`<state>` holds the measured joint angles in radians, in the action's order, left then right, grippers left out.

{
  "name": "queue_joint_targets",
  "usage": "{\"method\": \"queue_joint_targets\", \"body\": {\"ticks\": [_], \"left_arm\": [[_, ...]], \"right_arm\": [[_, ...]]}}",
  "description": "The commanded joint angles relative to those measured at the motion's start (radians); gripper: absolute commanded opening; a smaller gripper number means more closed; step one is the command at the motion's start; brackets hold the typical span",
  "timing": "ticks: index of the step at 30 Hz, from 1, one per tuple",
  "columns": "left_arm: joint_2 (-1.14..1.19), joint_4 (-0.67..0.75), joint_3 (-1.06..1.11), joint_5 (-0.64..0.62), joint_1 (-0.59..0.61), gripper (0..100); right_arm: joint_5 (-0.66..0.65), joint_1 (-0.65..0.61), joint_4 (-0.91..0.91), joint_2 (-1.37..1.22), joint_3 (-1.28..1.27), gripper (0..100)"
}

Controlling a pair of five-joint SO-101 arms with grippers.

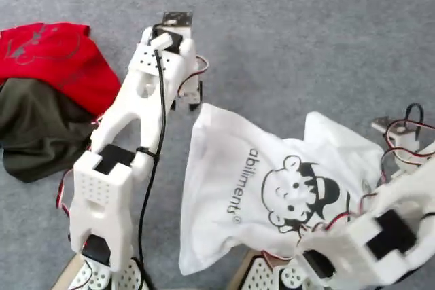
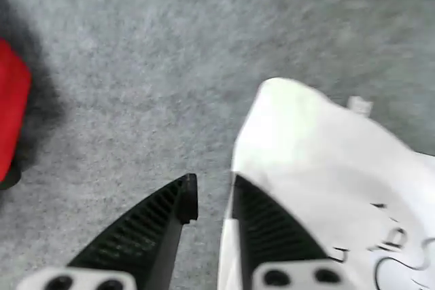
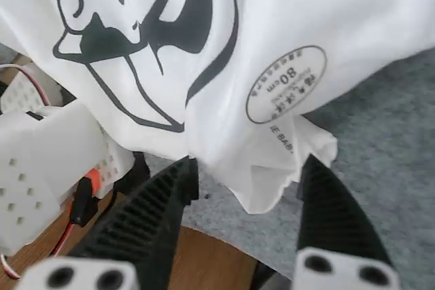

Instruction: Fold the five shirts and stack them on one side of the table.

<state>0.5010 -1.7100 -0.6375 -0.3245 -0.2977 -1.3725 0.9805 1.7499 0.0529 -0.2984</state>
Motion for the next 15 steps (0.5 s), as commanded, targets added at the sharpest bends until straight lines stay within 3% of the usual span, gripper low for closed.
{"method": "queue_joint_targets", "body": {"ticks": [1,5,11,15], "left_arm": [[-0.052,-0.048,-0.061,0.006,-0.093,3],[-0.051,-0.025,0.035,0.006,-0.199,3],[-0.061,0.244,0.39,0.006,-0.239,3],[-0.061,0.4,0.633,0.006,-0.237,3]], "right_arm": [[0.049,-0.075,0.009,0.183,0.058,12.9],[0.203,-0.176,0.003,0.239,0.113,12.0],[0.549,-0.29,-0.138,0.142,0.199,12.0],[0.644,-0.33,-0.157,0.021,0.275,12.0]]}}
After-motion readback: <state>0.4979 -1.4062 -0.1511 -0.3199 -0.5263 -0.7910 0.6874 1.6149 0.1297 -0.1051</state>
